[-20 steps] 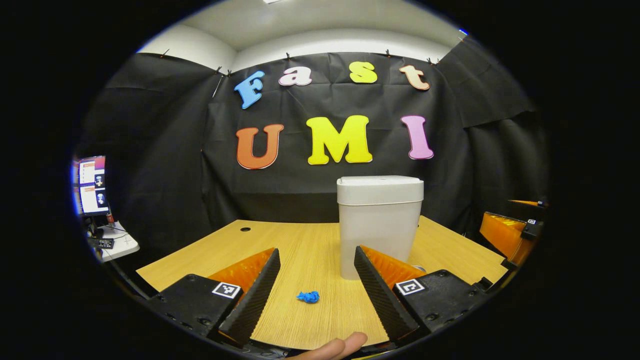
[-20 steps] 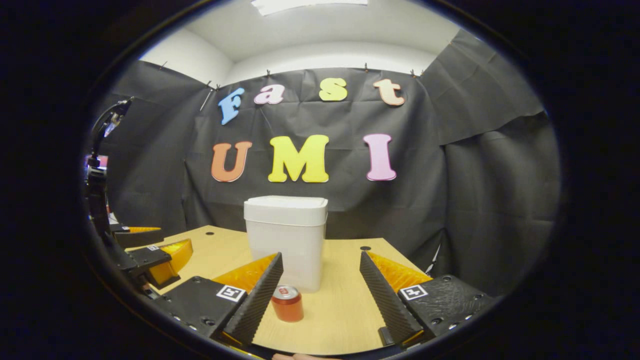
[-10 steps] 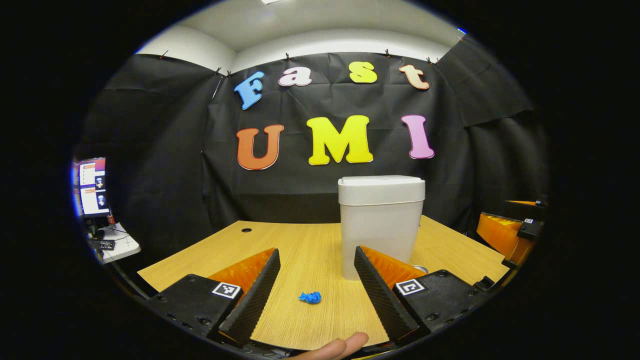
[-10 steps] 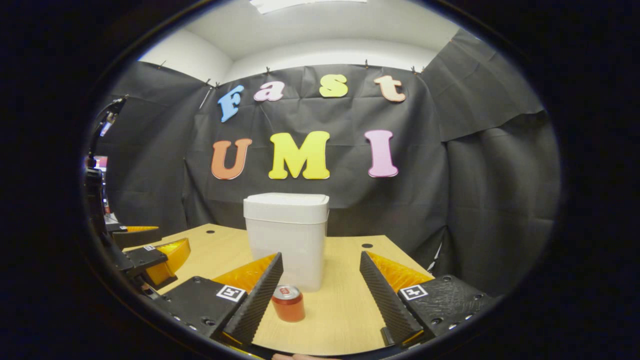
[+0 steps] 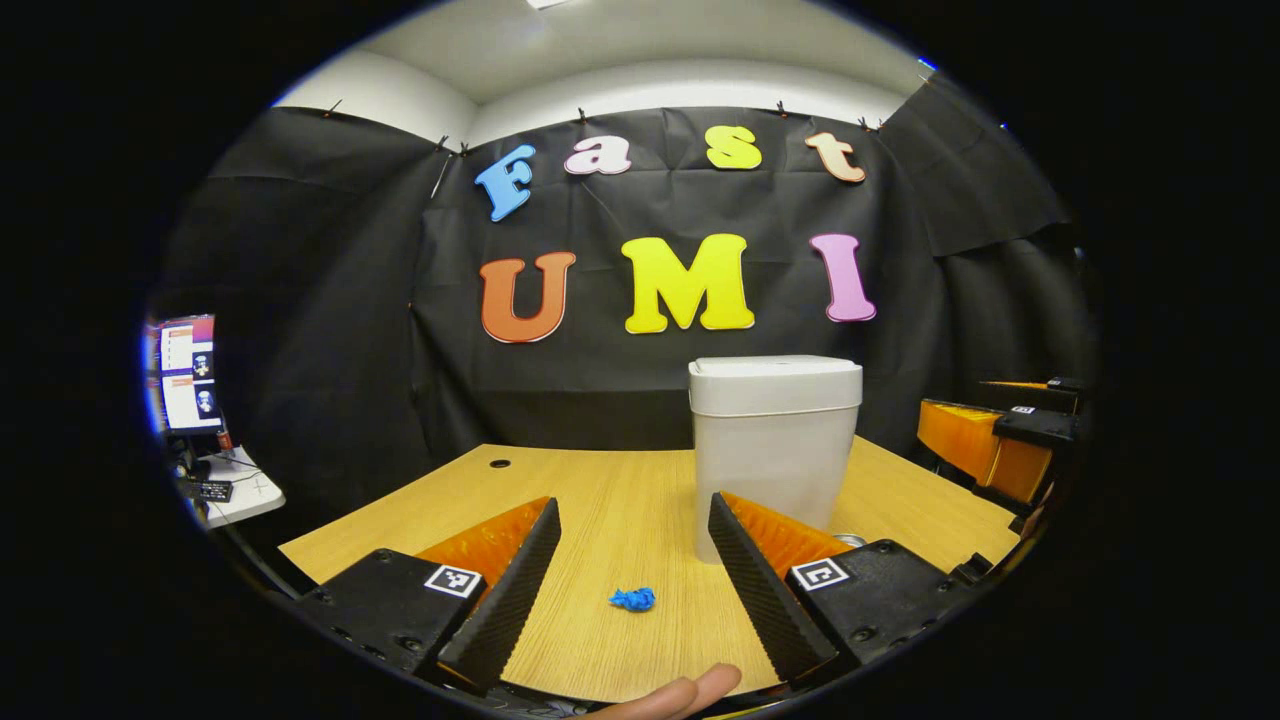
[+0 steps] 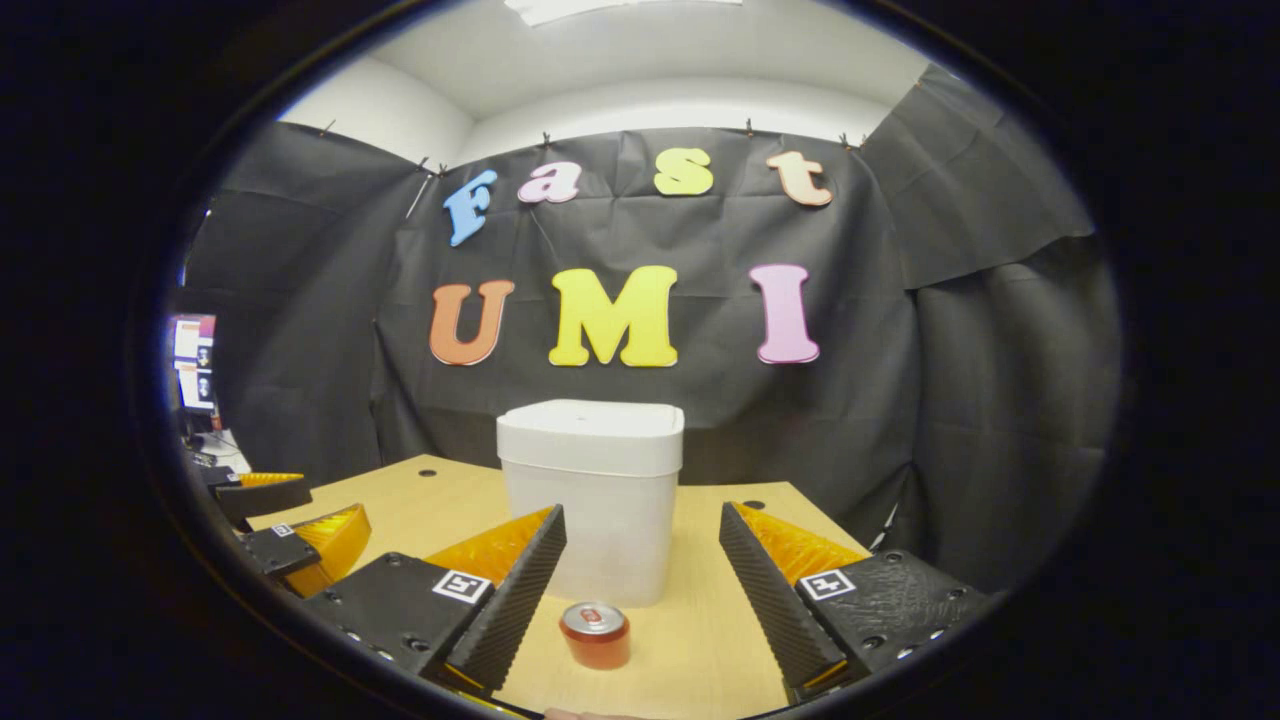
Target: Press the lid of the desktop garbage bin to open it, pick up the crumpled paper on the desktop and throw it into the bin, then pick up the pop can on the desktop and drop it into the bin, and finally close the garbage bin lid.
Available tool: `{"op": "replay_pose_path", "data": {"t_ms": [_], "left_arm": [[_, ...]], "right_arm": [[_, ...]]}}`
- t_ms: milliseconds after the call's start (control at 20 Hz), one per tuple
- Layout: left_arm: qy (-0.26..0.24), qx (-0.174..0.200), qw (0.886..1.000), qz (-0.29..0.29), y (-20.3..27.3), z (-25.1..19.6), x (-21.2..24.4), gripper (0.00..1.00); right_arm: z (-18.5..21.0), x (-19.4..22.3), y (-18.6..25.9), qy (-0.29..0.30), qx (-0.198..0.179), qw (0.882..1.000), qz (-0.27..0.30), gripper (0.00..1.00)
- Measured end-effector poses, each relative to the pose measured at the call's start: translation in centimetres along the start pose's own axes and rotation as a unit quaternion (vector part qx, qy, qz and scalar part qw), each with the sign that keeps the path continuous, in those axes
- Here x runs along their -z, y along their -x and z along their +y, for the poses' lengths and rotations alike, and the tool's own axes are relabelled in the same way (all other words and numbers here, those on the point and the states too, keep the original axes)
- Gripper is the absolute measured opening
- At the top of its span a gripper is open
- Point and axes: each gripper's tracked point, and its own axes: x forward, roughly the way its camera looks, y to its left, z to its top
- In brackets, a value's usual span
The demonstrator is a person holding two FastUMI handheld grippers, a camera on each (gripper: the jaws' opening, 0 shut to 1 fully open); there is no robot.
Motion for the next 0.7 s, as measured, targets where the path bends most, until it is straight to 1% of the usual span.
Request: {"op": "replay_pose_path", "data": {"t_ms": [100,150,250,300,350,400,450,500,550,600,650,700], "left_arm": [[0.006,-0.010,1.000,0.001,-0.2,1.1,-0.1,0.96],[0.009,-0.012,1.000,0.001,-0.3,1.5,-0.2,0.96],[-0.004,-0.024,1.000,-0.001,-0.4,2.6,-0.4,0.96],[-0.017,-0.032,0.999,-0.005,-0.4,3.4,-0.7,0.96],[-0.026,-0.037,0.999,-0.009,-0.5,4.0,-1.0,0.96],[-0.028,-0.040,0.999,-0.012,-0.4,4.3,-1.0,0.96],[-0.022,-0.043,0.999,-0.013,-0.5,4.7,-1.1,0.96],[-0.017,-0.044,0.999,-0.011,-0.4,4.9,-1.1,0.96],[-0.017,-0.043,0.999,-0.010,-0.5,5.1,-1.1,0.96],[-0.020,-0.044,0.999,-0.012,-0.5,5.4,-1.1,0.96],[-0.023,-0.046,0.999,-0.014,-0.4,5.6,-1.3,0.96],[-0.024,-0.047,0.998,-0.016,-0.4,6.0,-1.4,0.96]], "right_arm": [[-0.1,-0.8,-1.1,-0.003,0.009,1.000,0.001,0.94],[-0.5,-1.1,-1.7,-0.003,0.019,1.000,0.003,0.84],[-0.1,-2.3,-2.7,-0.008,0.020,1.000,-0.001,0.73],[0.3,-3.0,-3.4,-0.010,0.014,1.000,-0.004,0.71],[0.6,-3.4,-4.2,-0.008,0.013,1.000,-0.003,0.65],[1.0,-3.7,-5.0,-0.003,0.008,1.000,-0.001,0.57],[1.4,-4.1,-5.7,0.005,0.009,1.000,0.002,0.38],[1.9,-4.7,-6.4,0.008,0.002,1.000,-0.001,0.20],[3.0,-5.1,-7.1,0.006,-0.015,1.000,-0.001,0.01],[4.3,-5.1,-7.7,0.004,-0.033,0.999,0.007,0.01],[4.7,-5.1,-8.5,0.001,-0.038,0.999,0.014,0.03],[5.2,-5.5,-9.4,0.001,-0.046,0.999,0.019,0.02]]}}
